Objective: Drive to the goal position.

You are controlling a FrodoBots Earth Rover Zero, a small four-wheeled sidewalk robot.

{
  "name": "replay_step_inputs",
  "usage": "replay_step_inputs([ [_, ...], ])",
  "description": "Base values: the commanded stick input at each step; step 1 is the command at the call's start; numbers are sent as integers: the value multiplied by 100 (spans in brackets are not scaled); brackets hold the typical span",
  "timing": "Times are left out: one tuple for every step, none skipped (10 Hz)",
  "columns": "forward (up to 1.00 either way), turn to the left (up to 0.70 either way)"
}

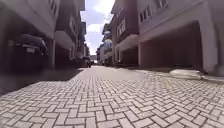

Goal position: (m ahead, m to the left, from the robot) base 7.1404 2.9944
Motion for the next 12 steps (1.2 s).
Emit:
replay_step_inputs([
  [50,5],
  [50,38],
  [50,33],
  [50,7],
  [50,0],
  [50,0],
  [50,0],
  [50,0],
  [50,0],
  [50,0],
  [50,0],
  [50,0],
])
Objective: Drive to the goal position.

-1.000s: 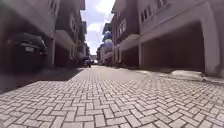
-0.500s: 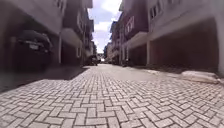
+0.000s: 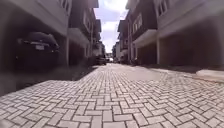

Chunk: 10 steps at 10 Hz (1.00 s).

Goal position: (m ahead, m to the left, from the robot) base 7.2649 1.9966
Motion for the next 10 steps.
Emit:
replay_step_inputs([
  [50,0],
  [50,0],
  [50,0],
  [50,0],
  [50,0],
  [50,0],
  [50,0],
  [50,0],
  [50,0],
  [50,0],
])
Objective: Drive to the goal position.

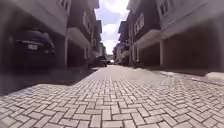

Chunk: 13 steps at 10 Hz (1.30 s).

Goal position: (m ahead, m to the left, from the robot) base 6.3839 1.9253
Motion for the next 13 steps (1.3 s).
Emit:
replay_step_inputs([
  [50,0],
  [50,0],
  [50,0],
  [50,0],
  [50,0],
  [50,0],
  [50,0],
  [50,0],
  [50,0],
  [50,0],
  [50,0],
  [50,0],
  [50,0],
])
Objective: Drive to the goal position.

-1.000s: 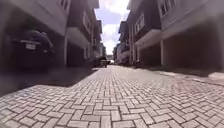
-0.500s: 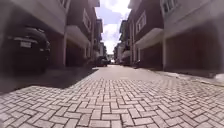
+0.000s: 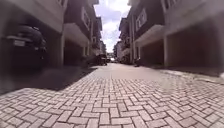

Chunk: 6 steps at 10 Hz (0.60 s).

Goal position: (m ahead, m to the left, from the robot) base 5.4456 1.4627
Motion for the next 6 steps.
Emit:
replay_step_inputs([
  [50,0],
  [50,0],
  [50,0],
  [50,0],
  [50,0],
  [50,0],
])
